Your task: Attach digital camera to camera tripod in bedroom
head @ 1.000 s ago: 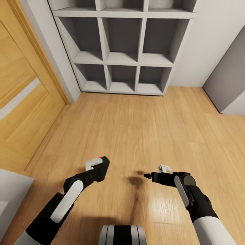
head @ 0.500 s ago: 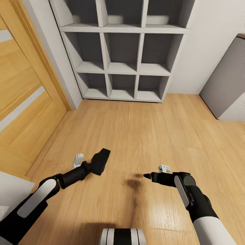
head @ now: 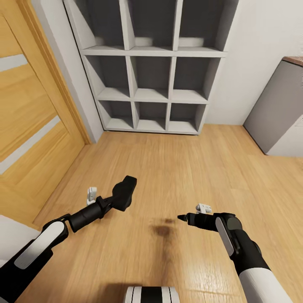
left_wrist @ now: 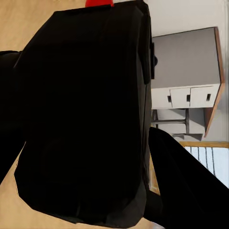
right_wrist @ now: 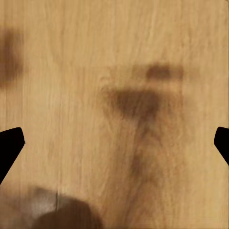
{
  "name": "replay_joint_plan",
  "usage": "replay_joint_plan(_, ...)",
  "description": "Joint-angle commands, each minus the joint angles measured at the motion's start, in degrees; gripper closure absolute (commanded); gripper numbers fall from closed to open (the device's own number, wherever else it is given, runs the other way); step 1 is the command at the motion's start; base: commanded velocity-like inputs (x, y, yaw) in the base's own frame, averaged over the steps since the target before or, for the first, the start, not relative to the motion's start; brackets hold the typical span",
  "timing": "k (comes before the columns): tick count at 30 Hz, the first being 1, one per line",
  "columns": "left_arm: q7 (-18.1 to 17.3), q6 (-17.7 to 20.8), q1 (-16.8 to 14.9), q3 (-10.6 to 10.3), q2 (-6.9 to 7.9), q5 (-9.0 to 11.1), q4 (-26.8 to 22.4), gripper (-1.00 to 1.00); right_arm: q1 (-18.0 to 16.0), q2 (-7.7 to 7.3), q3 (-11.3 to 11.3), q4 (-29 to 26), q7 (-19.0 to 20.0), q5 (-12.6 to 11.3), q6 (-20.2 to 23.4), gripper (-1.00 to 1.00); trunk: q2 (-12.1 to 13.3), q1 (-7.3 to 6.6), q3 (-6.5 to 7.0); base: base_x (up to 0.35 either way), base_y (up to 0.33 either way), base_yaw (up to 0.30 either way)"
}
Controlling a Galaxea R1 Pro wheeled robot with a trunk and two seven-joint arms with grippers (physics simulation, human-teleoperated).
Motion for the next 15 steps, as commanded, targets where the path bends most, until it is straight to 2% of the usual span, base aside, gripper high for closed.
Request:
replay_joint_plan(1,-0.5,0.1,0.0,-0.1,0.07,0.3,0.0,1.0,0.0,0.01,-0.1,0.0,0.1,-0.1,0.3,-1.0,0.0,-0.03,0.19,0.0,0.0,0.0)
replay_joint_plan(15,-0.9,0.1,0.0,-0.2,0.03,0.2,-0.1,1.0,0.0,0.09,-0.2,-0.1,0.3,0.0,0.3,-1.0,0.2,-0.39,3.29,0.0,0.0,0.0)
